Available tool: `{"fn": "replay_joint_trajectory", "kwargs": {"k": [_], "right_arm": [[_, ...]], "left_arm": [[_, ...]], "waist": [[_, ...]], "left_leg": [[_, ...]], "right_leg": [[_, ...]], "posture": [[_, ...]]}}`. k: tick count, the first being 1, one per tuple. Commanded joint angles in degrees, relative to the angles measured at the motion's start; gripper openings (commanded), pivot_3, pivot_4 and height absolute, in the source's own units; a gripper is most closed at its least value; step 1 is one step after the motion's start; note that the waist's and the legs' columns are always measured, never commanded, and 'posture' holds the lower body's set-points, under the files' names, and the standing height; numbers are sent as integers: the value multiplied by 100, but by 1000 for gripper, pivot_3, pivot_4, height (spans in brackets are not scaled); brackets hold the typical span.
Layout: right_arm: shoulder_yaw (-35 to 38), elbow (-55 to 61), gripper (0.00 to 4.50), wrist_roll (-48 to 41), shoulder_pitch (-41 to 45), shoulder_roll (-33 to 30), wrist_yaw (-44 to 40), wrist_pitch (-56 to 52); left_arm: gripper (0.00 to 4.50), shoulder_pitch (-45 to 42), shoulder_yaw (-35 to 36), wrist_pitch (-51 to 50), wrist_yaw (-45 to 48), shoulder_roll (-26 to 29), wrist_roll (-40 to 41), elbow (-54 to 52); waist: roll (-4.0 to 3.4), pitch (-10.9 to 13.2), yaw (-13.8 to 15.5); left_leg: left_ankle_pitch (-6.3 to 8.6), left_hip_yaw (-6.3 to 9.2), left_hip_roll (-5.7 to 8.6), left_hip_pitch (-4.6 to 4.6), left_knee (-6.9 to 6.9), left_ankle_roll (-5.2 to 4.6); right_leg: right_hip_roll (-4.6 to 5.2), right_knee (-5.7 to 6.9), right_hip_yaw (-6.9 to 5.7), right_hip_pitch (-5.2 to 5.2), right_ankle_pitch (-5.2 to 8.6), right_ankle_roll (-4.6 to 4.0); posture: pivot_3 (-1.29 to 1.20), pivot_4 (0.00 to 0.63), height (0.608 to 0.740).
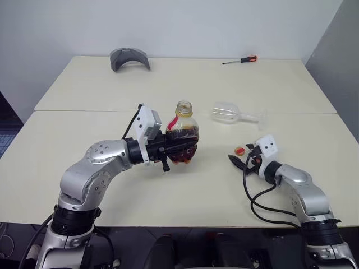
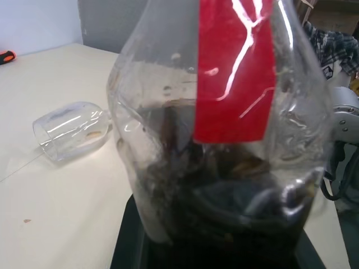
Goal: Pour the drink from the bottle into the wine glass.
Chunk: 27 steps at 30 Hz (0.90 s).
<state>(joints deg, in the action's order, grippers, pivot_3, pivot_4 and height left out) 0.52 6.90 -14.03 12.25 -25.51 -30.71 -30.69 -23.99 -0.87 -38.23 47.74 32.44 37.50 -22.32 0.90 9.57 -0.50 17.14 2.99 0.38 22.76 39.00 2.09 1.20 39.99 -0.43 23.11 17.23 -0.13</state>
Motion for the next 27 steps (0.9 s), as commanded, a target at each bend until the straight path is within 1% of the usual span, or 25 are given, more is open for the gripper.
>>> {"fn": "replay_joint_trajectory", "kwargs": {"k": [1,3,7,9,12,15,18,19,21,23,27], "right_arm": [[352,973,4491,-545,-148,-384,-446,-355],[497,1392,4491,-858,-124,-604,-646,-561],[776,2074,4491,-1933,368,-778,-1144,-932],[841,2289,4491,-2614,676,-703,-1254,-1243],[562,2441,4491,-3265,1329,-465,-1337,-1487],[231,2185,4491,-3257,2031,-208,-1206,-1538],[-79,1916,4491,-3113,2549,143,-996,-1479],[-134,1835,4491,-3095,2625,275,-908,-1465],[-217,1709,4491,-3067,2686,438,-799,-1461],[-518,1548,4491,-2719,2680,634,-730,-1200],[-876,1320,4491,-2157,2749,1067,-372,-860]], "left_arm": [[771,96,212,131,-119,44,-22,-175],[771,159,292,185,-213,60,-102,-78],[771,185,513,383,-555,34,-416,311],[771,155,575,516,-748,25,-644,583],[771,-56,689,941,-1304,-51,-1218,1254],[771,-490,969,1335,-1944,-118,-1623,1971],[771,-918,1304,1845,-2358,0,-1918,2855],[771,-1029,1383,1994,-2420,54,-1989,3161],[771,-1175,1508,2209,-2487,114,-2080,3615],[771,-1262,1681,2502,-2520,177,-2134,4170],[771,-1325,1923,2955,-2475,-6,-2001,4934]], "waist": [[0,0,4],[0,0,5],[-1,0,-38],[-1,0,-65],[0,0,-84],[0,0,-94],[2,-1,-102],[5,-2,-104],[9,-6,-112],[9,-5,-115],[14,-8,-118]], "left_leg": [[0,0,0,0,0,0],[1,1,-1,0,-1,-1],[11,3,-5,-8,-2,-19],[13,6,-7,-9,-4,-24],[13,8,-6,-6,-4,-23],[13,14,-5,-4,-2,-23],[9,15,-4,2,2,-16],[0,15,-4,2,2,-1],[0,12,-3,4,0,0],[0,6,4,7,0,1],[0,2,6,7,4,0]], "right_leg": [[0,0,0,0,0,0],[0,-1,1,1,0,0],[-6,4,-1,1,0,0],[-9,4,-3,0,0,0],[-8,2,-6,0,0,0],[-6,2,-12,1,0,-1],[-4,5,-14,6,-1,-1],[-4,5,-15,8,-1,-1],[0,1,-15,8,0,-1],[10,-3,-12,9,0,0],[15,0,-12,14,-2,2]], "posture": [[0,150,740],[0,150,740],[0,150,740],[0,150,740],[0,150,740],[0,150,740],[0,150,740],[0,150,740],[0,150,740],[0,150,740],[0,150,740]]}}
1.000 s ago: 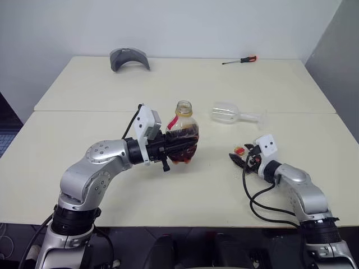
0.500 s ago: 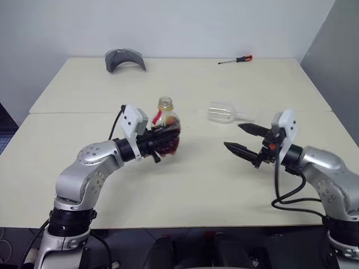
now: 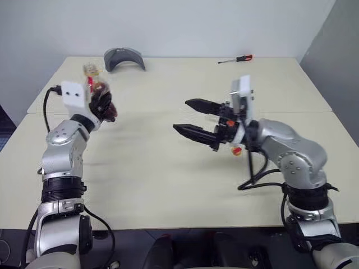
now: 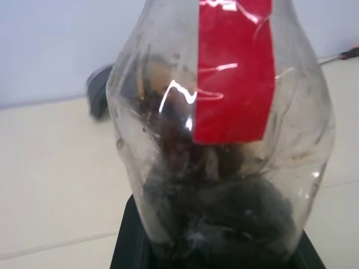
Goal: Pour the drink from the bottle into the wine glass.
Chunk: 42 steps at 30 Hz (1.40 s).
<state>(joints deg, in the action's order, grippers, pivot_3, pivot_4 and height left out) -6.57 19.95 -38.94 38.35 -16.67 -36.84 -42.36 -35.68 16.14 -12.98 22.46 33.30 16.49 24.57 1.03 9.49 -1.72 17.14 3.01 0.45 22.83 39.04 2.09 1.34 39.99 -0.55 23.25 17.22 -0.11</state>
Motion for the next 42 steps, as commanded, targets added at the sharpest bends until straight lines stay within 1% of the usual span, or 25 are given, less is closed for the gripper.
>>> {"fn": "replay_joint_trajectory", "kwargs": {"k": [1,5,7,15,19,21,22,24,27,30,31,36,39,41,42], "right_arm": [[-212,-7,4491,442,139,239,303,362],[-314,-18,4491,688,121,404,453,470],[-342,-2,4491,779,73,463,531,486],[-328,-48,4491,971,-8,596,666,534],[-285,-103,4491,1063,4,639,686,601],[-251,-129,4500,1081,17,642,685,620],[-241,-143,4500,1086,21,638,683,628],[-228,-163,4500,1088,20,630,672,648],[-222,-228,4500,1120,25,615,652,725],[-196,-300,4500,1125,62,604,627,778],[-191,-323,4500,1125,74,595,613,793],[-194,-343,4500,1117,90,552,561,814],[-201,-197,4500,1132,-49,447,551,762],[-173,-19,4500,1126,-223,270,522,675],[-163,41,4500,1113,-281,198,515,648]], "left_arm": [[771,-165,250,493,119,-158,169,355],[771,-232,279,937,220,-303,132,838],[771,-308,267,1224,290,-354,90,1261],[771,-484,130,2180,566,-366,-124,2501],[771,-466,68,2387,444,-370,-279,2714],[1502,-404,96,2380,392,-395,-251,2594],[1757,-357,114,2355,390,-407,-219,2509],[2423,-274,135,2323,365,-418,-184,2369],[3366,9,193,2128,242,-440,-102,1881],[4320,529,240,1748,111,-472,14,983],[4454,680,251,1605,62,-482,51,698],[4454,1484,369,761,-169,-507,292,-806],[4454,2361,436,-79,-83,-352,614,-2301],[4454,2900,490,-794,87,-143,1042,-3352],[4454,3056,513,-1043,129,-77,1200,-3686]], "waist": [[2,-1,14],[17,-10,28],[18,-10,14],[18,-11,-11],[19,-11,-12],[19,-11,-13],[19,-11,-13],[19,-11,-16],[19,-11,-17],[19,-11,-26],[19,-11,-25],[19,-11,-15],[19,-12,-29],[20,-12,-28],[20,-12,-20]], "left_leg": [[0,5,-1,0,0,0],[0,14,1,4,3,1],[0,13,1,4,4,1],[0,11,0,2,1,1],[0,11,0,0,0,1],[0,11,0,-2,0,1],[0,11,0,-2,0,1],[0,11,-1,-2,0,1],[0,11,-1,-2,0,1],[0,10,-2,-3,0,1],[0,10,-2,-3,0,1],[0,11,-3,-2,-1,1],[0,10,-3,-3,-2,1],[0,9,-5,-1,-6,1],[0,10,-5,-1,-8,1]], "right_leg": [[0,2,-4,1,0,0],[0,4,-9,1,0,0],[0,3,-8,1,0,0],[-1,6,-8,3,0,0],[-1,10,-8,4,0,0],[-1,13,-8,4,0,0],[-2,14,-8,4,0,0],[-2,15,-7,4,0,-1],[-2,15,-6,4,0,0],[-2,15,-4,5,0,-1],[-2,15,-3,5,0,-1],[-2,14,-2,5,0,-1],[-2,13,1,4,0,-1],[-2,8,3,4,0,-1],[-2,6,3,4,0,-1]], "posture": [[0,150,740],[0,150,740],[0,150,740],[0,150,740],[0,150,740],[0,150,740],[0,150,740],[0,150,740],[0,150,740],[0,150,740],[0,150,740],[0,150,740],[0,150,740],[0,150,740],[0,150,740]]}}
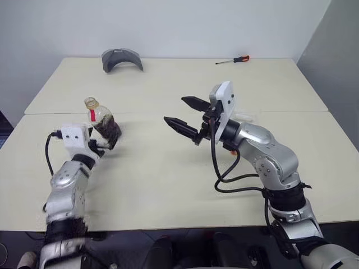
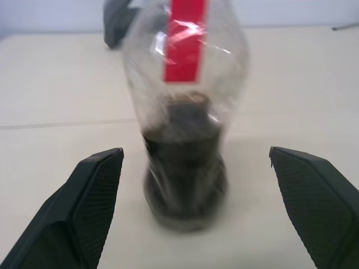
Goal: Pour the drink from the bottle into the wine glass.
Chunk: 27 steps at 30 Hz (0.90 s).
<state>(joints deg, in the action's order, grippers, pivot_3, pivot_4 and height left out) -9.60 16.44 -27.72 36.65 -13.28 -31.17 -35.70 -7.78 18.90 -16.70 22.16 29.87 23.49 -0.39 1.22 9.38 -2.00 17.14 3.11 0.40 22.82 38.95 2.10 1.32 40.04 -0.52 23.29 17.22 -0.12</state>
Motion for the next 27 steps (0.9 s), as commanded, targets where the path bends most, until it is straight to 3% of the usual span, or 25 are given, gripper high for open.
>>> {"fn": "replay_joint_trajectory", "kwargs": {"k": [1,5,9,12,16,21,27], "right_arm": [[165,467,4500,-14,-211,-272,-73,-60],[153,521,4500,521,-692,-1101,-73,-6],[51,237,4500,1253,-890,-1729,-95,479],[-165,-408,4500,2132,-773,-2125,-42,1323],[-413,-1447,4500,3115,-398,-2149,380,2265],[-644,-2604,4500,4058,-138,-2110,829,3028],[-707,-3871,4500,4666,148,-1905,1305,3513]], "left_arm": [[4454,462,259,-966,203,357,706,-1610],[4454,1294,80,-2032,441,686,1789,-3492],[4454,1035,-199,-2545,612,946,2623,-4282],[4454,472,-714,-2596,1133,1203,2673,-4165],[4454,53,-1336,-1773,2304,1594,1762,-3150],[4454,-776,-1800,-1443,2925,1460,1457,-2483],[4454,-977,-2001,-1350,3539,1520,1319,-2275]], "waist": [[0,0,25],[1,-2,75],[0,-1,97],[-3,-2,94],[-8,-2,5],[-8,-1,25],[-8,-1,23]], "left_leg": [[0,2,-1,0,0,0],[3,6,3,-6,2,-5],[13,3,2,-9,3,-23],[13,-2,-3,-20,-1,-23],[0,-28,-2,-35,-13,-1],[0,-27,-6,-24,-8,-1],[0,-35,-3,-14,-2,0]], "right_leg": [[0,-2,-1,0,0,0],[2,-5,-2,-16,0,0],[-2,-3,0,-17,0,0],[-12,3,3,-21,1,-1],[-18,1,20,-23,2,-1],[-20,-1,21,-13,2,-3],[-14,-6,29,-12,2,-3]], "posture": [[0,150,740],[0,150,740],[0,150,740],[0,150,740],[0,150,740],[0,150,740],[0,150,740]]}}
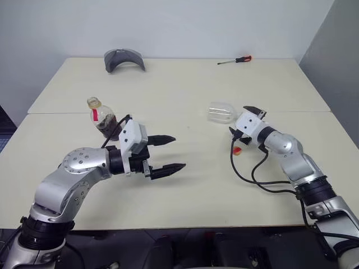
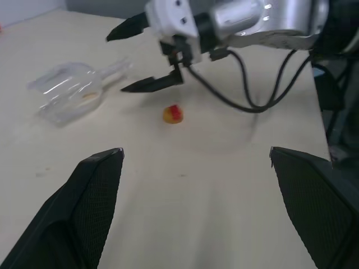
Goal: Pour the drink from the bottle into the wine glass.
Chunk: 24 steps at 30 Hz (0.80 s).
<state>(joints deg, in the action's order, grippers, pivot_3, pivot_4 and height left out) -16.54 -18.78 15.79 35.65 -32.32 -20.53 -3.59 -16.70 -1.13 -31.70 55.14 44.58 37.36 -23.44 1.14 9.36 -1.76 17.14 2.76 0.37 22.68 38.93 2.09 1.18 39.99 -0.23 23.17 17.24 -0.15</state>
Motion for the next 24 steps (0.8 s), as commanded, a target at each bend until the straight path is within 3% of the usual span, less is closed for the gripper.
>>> {"fn": "replay_joint_trajectory", "kwargs": {"k": [1,7,10,17,24], "right_arm": [[-48,-573,4500,432,343,19,338,422],[-152,-2042,4500,850,1062,277,819,898],[-228,-2426,4500,1042,1313,359,967,1089],[-296,-3112,4500,1239,1644,525,1095,1341],[-311,-3674,4500,1298,1971,618,1223,1477]], "left_arm": [[4454,-116,-4,143,291,42,-69,41],[4454,-407,-82,145,320,-138,-220,251],[4454,-465,-72,125,226,-235,-272,303],[4454,-691,198,-239,-933,-611,-615,697],[4454,-623,183,-212,-1006,-715,-632,483]], "waist": [[0,0,-3],[0,0,-15],[0,0,-18],[0,0,-18],[0,0,-18]], "left_leg": [[0,0,0,0,0,0],[0,1,-3,-6,-1,0],[0,-4,-4,-2,-1,0],[0,-3,-3,-2,2,0],[-1,-3,-3,-1,3,1]], "right_leg": [[0,1,0,1,0,0],[-4,10,-2,1,0,-1],[-3,3,3,1,0,0],[0,7,1,2,0,0],[1,6,1,2,0,0]], "posture": [[0,150,740],[0,150,740],[0,150,740],[0,150,740],[0,150,740]]}}
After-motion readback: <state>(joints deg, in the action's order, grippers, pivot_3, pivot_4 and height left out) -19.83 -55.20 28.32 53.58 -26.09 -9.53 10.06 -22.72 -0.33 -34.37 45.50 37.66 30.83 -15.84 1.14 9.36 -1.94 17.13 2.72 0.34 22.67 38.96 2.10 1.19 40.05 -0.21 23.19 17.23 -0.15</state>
